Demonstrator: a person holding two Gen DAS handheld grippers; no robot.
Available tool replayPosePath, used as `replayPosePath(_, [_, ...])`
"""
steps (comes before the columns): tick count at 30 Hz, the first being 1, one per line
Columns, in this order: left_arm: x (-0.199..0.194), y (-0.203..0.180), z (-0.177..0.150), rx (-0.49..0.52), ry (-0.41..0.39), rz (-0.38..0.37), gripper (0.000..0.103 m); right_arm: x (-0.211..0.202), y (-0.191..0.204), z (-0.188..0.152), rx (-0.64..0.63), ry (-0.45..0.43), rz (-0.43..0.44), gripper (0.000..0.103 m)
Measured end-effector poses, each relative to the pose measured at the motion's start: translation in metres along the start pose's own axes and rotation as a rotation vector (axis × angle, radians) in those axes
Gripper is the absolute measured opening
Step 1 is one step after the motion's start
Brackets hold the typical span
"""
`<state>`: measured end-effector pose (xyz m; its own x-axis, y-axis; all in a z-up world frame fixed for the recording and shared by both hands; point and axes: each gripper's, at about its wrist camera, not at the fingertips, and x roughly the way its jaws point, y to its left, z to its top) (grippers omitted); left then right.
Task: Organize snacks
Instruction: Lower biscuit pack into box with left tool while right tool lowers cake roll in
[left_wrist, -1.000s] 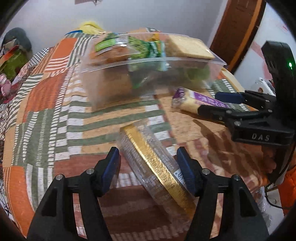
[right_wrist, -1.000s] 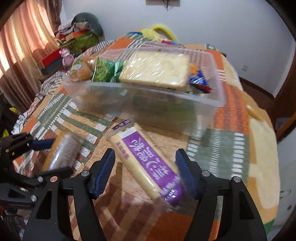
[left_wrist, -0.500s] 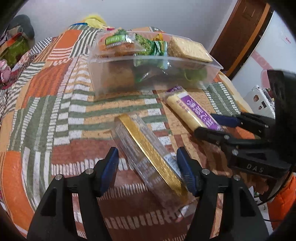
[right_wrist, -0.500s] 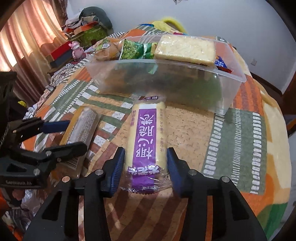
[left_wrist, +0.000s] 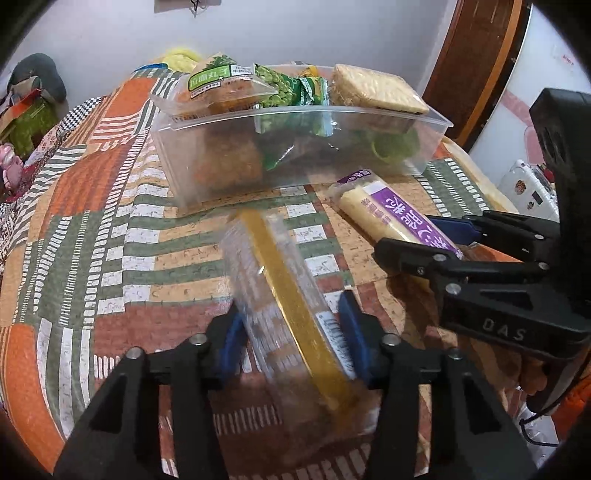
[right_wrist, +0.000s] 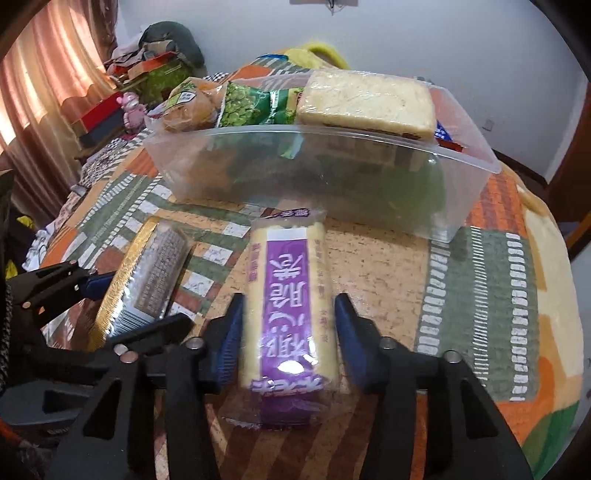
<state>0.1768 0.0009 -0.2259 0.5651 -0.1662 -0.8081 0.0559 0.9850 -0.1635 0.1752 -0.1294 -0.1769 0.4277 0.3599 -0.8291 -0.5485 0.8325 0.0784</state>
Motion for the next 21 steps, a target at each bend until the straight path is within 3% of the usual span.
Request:
replayPosePath(3, [-0.007, 0.001, -0.001, 0.003, -0.001, -0.005, 0.035, -0.005, 0.0, -0.002, 0.006, -0.012, 0.0, 0.042])
replayPosePath(10, [-0.026, -0.001, 0.002, 0.014, -0.033, 0.012, 0.035, -0.029, -0.001, -0.01, 0.009, -0.063, 0.014, 0.042])
replayPosePath(21, [-0.08, 0.0, 0.042, 0.01, -0.174, -0.002, 0.035, -0.077, -0.007, 0.014, 0.027, -0.214, 0.019, 0.042])
